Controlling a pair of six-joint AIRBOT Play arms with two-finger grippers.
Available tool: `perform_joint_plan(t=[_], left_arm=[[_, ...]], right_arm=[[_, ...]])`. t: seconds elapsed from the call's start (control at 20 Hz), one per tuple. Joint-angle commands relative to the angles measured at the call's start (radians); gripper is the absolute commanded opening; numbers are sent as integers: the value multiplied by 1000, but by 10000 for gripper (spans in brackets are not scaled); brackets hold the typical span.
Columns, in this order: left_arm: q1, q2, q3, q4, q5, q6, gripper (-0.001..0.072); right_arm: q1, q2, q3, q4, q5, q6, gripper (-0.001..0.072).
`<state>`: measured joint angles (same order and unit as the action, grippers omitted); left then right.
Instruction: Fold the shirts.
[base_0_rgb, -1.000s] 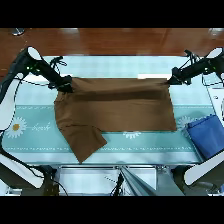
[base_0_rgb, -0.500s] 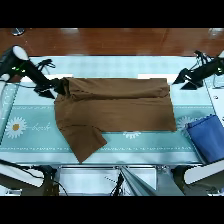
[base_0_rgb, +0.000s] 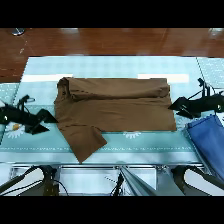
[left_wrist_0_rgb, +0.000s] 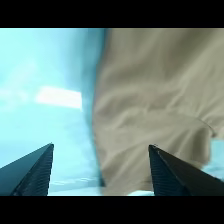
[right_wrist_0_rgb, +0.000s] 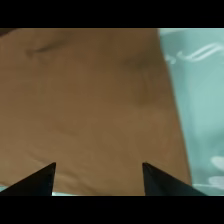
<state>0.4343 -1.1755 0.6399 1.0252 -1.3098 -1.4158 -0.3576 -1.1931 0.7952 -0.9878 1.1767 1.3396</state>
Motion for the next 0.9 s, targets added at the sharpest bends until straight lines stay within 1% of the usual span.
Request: perform_joint_plan(t=[0.0,0.05,0.2,0.3,0.4,0.45,0.5,0.55,0.6,0.65,0.75,0.85], left_arm=[[32,69,-203,-186,87,119,705],[31,69,-228,-223,107,137,704],[9,68,-290,-372,135,257,704],[-45,68,-318,-375,188,264,703],[-117,65,-327,-376,243,263,700],[-151,65,-326,-377,256,263,661],[-177,65,-326,-376,253,263,247],[-187,66,-326,-382,248,269,25],[-184,67,-326,-393,244,291,17],[-180,68,-326,-399,244,313,17],[-177,68,-326,-402,244,314,17],[-177,68,-326,-406,244,312,18]], right_arm=[[-2,104,-112,101,-47,-23,628],[-2,115,-112,112,-43,-23,627],[-4,135,-111,125,-38,-22,628],[-55,135,-96,107,-35,-13,628],[-158,135,-82,73,1,-5,628],[-213,135,-83,0,42,0,628],[-252,135,-88,-116,97,47,628],[-286,135,-102,-217,166,109,628],[-303,135,-121,-254,217,111,628],[-297,135,-149,-255,232,97,628],[-264,134,-198,-162,186,80,628],[-212,126,-206,-120,122,80,628]])
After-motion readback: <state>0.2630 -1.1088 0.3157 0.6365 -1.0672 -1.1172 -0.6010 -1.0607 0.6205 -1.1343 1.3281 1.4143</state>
